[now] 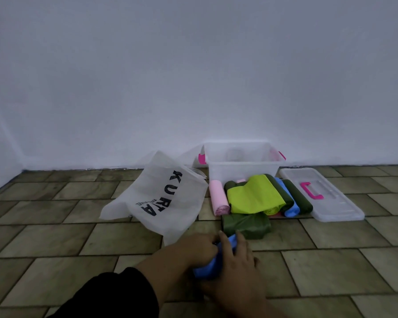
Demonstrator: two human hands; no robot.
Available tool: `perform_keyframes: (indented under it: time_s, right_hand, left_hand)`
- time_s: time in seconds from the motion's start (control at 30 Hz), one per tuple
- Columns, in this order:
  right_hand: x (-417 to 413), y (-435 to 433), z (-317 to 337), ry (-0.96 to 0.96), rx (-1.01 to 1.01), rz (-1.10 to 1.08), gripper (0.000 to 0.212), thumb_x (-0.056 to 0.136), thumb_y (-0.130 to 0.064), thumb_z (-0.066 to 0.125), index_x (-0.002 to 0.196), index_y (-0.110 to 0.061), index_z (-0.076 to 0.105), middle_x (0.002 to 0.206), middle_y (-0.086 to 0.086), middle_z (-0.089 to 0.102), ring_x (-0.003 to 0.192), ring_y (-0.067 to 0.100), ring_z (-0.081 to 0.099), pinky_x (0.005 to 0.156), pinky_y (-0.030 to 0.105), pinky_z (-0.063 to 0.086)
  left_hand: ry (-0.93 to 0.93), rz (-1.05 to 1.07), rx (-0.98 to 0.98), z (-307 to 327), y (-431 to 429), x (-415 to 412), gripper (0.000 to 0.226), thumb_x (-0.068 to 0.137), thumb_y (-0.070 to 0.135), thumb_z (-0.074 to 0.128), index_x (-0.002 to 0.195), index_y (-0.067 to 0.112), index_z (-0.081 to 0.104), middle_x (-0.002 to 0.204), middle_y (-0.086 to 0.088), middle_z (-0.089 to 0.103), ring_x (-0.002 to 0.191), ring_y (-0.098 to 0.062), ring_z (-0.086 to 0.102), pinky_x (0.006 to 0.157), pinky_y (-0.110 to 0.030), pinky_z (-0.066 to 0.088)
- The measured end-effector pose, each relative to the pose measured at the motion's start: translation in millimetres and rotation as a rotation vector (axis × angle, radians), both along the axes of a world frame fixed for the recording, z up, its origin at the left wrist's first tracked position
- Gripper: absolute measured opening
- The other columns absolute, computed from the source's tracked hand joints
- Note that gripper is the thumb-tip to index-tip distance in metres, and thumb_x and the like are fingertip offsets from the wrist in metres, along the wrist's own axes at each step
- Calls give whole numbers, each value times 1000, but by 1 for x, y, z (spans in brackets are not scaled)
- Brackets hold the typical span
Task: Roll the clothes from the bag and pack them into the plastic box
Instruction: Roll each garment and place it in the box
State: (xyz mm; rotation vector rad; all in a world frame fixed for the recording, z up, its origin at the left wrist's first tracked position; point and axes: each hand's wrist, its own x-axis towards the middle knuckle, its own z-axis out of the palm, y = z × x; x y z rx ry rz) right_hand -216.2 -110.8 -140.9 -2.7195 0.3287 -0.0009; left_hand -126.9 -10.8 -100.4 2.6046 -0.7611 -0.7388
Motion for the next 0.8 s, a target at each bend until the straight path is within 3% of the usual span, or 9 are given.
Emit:
perform_keyframes:
  time_s: [0.1,0.2,0.3,0.37,0.5,0.57,0.63,0.7,0.8]
  right_hand:
    - [8,6,-4,10,-57,-39,117,58,-80,53,147,-40,-11,159,8,-10,146,28,3,111,48,23]
    - [14,2,-6,20,-52,-70,115,58,-78,54,148,-38,-7,159,11,-5,144,30,9,112,44,23]
    - [10,-2,-9,-60,-59,-110,113,52,-80,46,148,-39,2,157,10,3,141,29,18,112,42,24]
    - [2,-6,-12,-121,-23,-164,114,44,-80,44,146,-42,10,154,8,9,137,29,24,108,44,31]
    - [-10,-12,-16,72,-41,-178,117,43,-82,50,144,-47,3,156,6,-7,141,27,21,107,41,31]
    - [-11,-12,-13,118,-52,-146,116,48,-81,52,145,-45,0,157,6,-11,143,25,16,110,42,26]
    - [-13,-16,-3,81,-61,-107,111,49,-83,46,145,-45,7,158,4,-2,143,22,16,111,42,24]
    - [-11,-25,10,-42,-100,-4,98,49,-83,38,139,-47,23,156,-3,11,141,20,18,111,44,24]
    - [3,-35,28,-95,-150,264,70,65,-69,36,133,-50,34,157,-11,11,144,17,8,114,54,8]
  left_hand:
    - [-61,0,53,-2,-2,-3,40,100,23,33,135,11,47,136,-14,53,119,-28,51,102,-37,40]
    - [-151,-26,88,-3,0,-4,43,100,24,34,141,14,43,141,-12,49,129,-29,46,108,-39,36]
    - [-100,-79,117,0,5,-3,44,101,19,35,143,6,38,153,-14,33,139,-28,33,114,-36,29]
    - [-74,-59,76,4,4,-3,43,102,19,35,141,1,39,153,-15,31,137,-29,35,113,-34,29]
    - [-118,-72,180,5,0,-11,44,103,23,31,144,10,39,148,-13,40,132,-26,41,109,-33,31]
    - [-144,-109,254,2,-2,-13,44,102,23,33,145,13,38,147,-12,41,132,-26,42,109,-34,32]
    - [-164,-126,306,6,-4,-17,45,101,23,37,145,14,38,147,-13,41,131,-26,42,109,-34,33]
    - [-158,-139,342,8,-6,-18,43,99,22,42,141,11,42,143,-14,45,128,-26,46,107,-33,34]
    - [-152,-183,349,12,-6,-19,34,99,16,42,128,3,54,132,-16,55,119,-28,52,101,-33,37]
